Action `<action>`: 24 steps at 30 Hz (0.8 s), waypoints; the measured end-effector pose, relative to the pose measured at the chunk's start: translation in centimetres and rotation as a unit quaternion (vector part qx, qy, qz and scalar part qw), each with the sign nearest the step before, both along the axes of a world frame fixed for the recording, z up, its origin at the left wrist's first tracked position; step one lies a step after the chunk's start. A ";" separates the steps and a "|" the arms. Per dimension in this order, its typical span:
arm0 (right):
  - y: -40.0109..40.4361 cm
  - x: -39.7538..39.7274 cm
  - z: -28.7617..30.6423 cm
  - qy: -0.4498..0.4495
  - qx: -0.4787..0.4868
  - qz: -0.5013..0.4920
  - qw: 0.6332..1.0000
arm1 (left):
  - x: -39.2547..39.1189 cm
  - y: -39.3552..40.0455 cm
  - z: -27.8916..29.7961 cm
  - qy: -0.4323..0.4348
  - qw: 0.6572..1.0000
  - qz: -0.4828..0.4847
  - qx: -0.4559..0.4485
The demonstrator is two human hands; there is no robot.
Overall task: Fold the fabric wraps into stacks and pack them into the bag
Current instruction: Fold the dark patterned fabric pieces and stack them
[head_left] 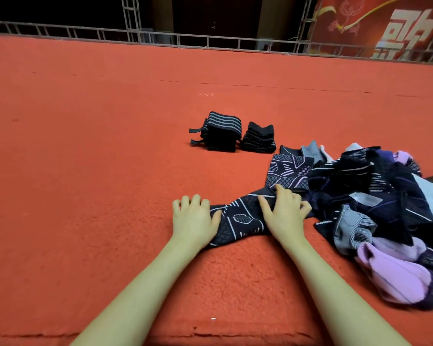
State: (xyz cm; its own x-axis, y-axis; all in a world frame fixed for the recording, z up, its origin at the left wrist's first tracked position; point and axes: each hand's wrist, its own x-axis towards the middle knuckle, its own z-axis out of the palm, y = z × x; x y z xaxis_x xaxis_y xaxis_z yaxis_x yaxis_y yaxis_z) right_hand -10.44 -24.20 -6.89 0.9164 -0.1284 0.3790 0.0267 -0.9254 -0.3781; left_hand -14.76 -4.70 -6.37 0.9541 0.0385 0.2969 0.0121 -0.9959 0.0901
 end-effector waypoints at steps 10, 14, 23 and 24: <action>0.4 0.0 -0.1 -0.175 0.104 0.019 0.979 | 0.9 0.4 -0.9 -0.025 0.993 0.031 -0.112; -0.1 0.6 -0.1 -0.196 0.113 -0.017 0.974 | 2.9 1.5 0.5 -0.072 0.994 0.017 -0.082; 0.8 2.5 0.2 -0.181 0.089 -0.012 0.979 | 7.6 1.2 1.5 -0.188 0.981 -0.044 0.007; 0.9 2.4 -0.1 -0.192 0.056 0.027 0.979 | 7.1 0.7 1.0 -0.189 0.980 -0.067 0.004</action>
